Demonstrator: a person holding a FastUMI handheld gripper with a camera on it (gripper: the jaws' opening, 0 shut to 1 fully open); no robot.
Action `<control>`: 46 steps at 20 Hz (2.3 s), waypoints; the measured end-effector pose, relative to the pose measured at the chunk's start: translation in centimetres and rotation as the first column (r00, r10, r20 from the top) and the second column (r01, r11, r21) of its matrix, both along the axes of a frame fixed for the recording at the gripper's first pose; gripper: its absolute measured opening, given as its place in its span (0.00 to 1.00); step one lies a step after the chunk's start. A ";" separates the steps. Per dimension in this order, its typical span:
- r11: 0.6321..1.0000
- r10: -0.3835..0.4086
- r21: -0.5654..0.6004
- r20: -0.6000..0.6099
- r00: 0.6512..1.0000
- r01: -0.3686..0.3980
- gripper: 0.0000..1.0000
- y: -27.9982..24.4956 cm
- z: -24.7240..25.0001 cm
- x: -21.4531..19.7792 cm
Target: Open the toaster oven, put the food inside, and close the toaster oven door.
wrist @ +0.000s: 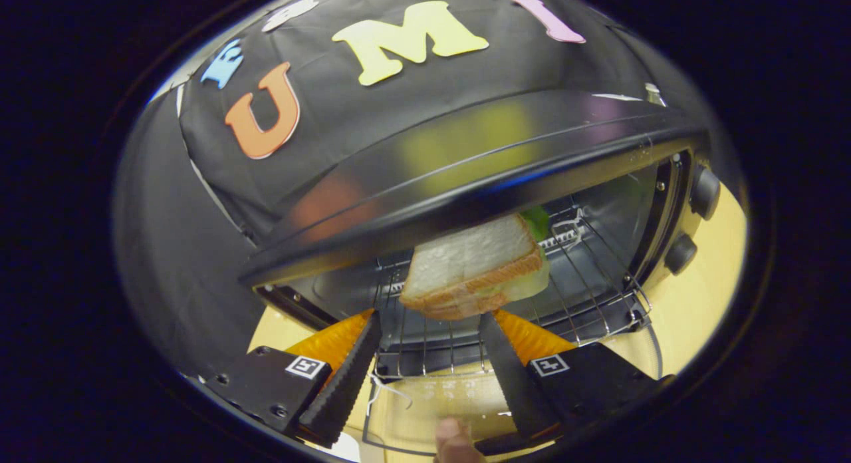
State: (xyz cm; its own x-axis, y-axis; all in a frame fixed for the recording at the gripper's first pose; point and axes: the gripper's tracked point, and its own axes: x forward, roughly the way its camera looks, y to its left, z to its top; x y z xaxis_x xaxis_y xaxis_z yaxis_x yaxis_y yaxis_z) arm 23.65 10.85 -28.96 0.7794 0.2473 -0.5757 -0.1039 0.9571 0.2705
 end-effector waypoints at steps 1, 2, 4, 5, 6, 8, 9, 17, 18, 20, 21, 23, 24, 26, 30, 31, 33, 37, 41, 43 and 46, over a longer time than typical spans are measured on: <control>0.999 0.013 -0.043 -0.013 1.000 -0.014 0.97 -0.1 -0.3 -0.9; 0.997 0.023 -0.078 -0.021 1.000 -0.025 0.97 -0.2 -0.7 -1.8; 0.992 0.038 -0.121 -0.013 0.999 -0.039 0.97 -0.5 -0.2 -3.6; 0.991 0.048 -0.123 -0.010 0.999 -0.049 0.97 -0.3 0.1 -4.5; 0.991 0.055 -0.120 -0.012 0.998 -0.056 0.97 -0.1 0.5 -5.4; 0.990 0.052 -0.129 -0.027 0.998 -0.055 0.97 -0.4 1.2 -7.8; 0.988 0.044 -0.144 -0.027 0.999 -0.047 0.97 -0.7 1.7 -8.8; 0.955 0.014 -0.294 -0.053 0.999 -0.028 0.97 -3.9 1.6 -14.3; 0.959 0.001 -0.284 -0.057 0.998 -0.017 0.97 -4.2 1.3 -14.6; 0.962 -0.011 -0.274 -0.064 0.998 -0.007 0.97 -5.1 0.4 -14.8; 0.964 -0.023 -0.267 -0.083 0.996 0.000 0.97 -5.5 -0.1 -15.0; 0.974 -0.037 -0.226 -0.119 0.992 0.009 0.97 -5.3 -1.0 -15.4; 0.976 -0.040 -0.217 -0.141 0.989 0.009 0.97 -5.5 -1.6 -15.5; 0.976 -0.043 -0.219 -0.163 0.986 0.006 0.97 -5.8 -2.5 -15.6; 0.974 -0.030 -0.226 -0.193 0.981 -0.015 0.97 -5.7 -3.7 -16.0; 0.974 -0.026 -0.224 -0.200 0.980 -0.020 0.97 -5.5 -4.1 -16.0; 0.972 -0.022 -0.232 -0.219 0.976 -0.030 0.97 -5.4 -5.0 -16.0; 0.975 -0.029 -0.221 -0.232 0.972 -0.023 0.97 -5.8 -6.2 -15.1; 0.974 -0.053 -0.225 -0.237 0.970 -0.002 0.97 -6.4 -6.5 -14.6; 0.973 -0.050 -0.230 -0.227 0.973 -0.004 0.96 -6.3 -6.1 -14.8; 0.972 -0.042 -0.236 -0.208 0.977 -0.008 0.96 -6.3 -5.4 -15.1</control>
